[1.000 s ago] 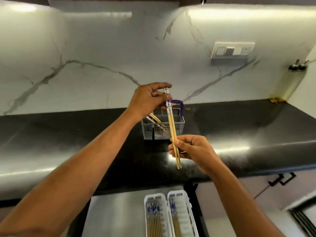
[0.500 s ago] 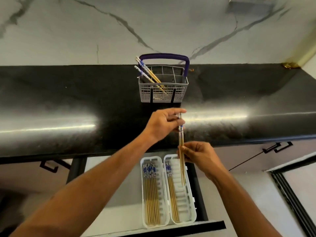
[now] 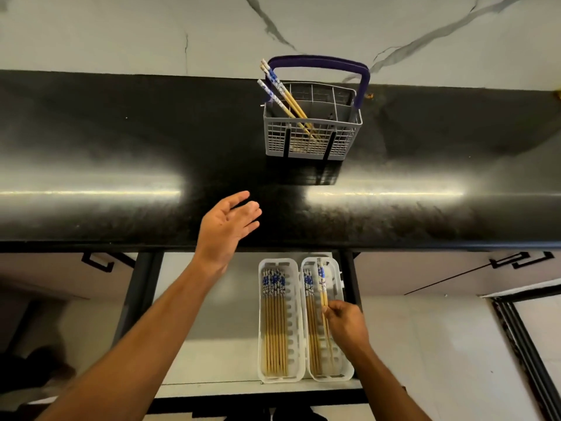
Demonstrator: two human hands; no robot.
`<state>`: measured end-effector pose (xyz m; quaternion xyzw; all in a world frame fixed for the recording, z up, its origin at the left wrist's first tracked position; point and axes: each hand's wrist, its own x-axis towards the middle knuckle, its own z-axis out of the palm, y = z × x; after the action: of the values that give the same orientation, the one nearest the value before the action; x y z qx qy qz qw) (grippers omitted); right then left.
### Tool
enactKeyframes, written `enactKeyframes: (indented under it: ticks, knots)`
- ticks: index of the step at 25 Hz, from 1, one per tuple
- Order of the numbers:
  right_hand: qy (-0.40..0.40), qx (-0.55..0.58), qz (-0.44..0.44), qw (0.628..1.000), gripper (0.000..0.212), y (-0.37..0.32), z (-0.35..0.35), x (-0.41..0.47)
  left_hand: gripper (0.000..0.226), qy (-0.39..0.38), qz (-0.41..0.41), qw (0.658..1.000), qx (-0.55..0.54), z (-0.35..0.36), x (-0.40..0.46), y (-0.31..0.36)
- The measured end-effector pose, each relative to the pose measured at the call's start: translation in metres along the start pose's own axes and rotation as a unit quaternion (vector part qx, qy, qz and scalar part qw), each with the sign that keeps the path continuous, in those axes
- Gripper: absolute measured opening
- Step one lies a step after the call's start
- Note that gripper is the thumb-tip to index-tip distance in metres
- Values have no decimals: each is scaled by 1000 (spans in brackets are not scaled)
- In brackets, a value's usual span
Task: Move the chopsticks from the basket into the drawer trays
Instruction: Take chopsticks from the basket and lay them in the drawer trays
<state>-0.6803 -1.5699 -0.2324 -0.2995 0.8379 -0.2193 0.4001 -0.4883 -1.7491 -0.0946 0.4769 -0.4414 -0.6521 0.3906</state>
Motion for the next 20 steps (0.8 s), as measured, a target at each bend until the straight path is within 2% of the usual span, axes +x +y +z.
enactKeyframes:
  ticks: [6,20]
  knots:
    - [10,-75,122,990,14,-14,25,15,36,18,-8,999,-29,-16,-19,1]
    - [9,-121,131,984,13,-23,33,16,32,45,-19,997,-51,-42,-32,-4]
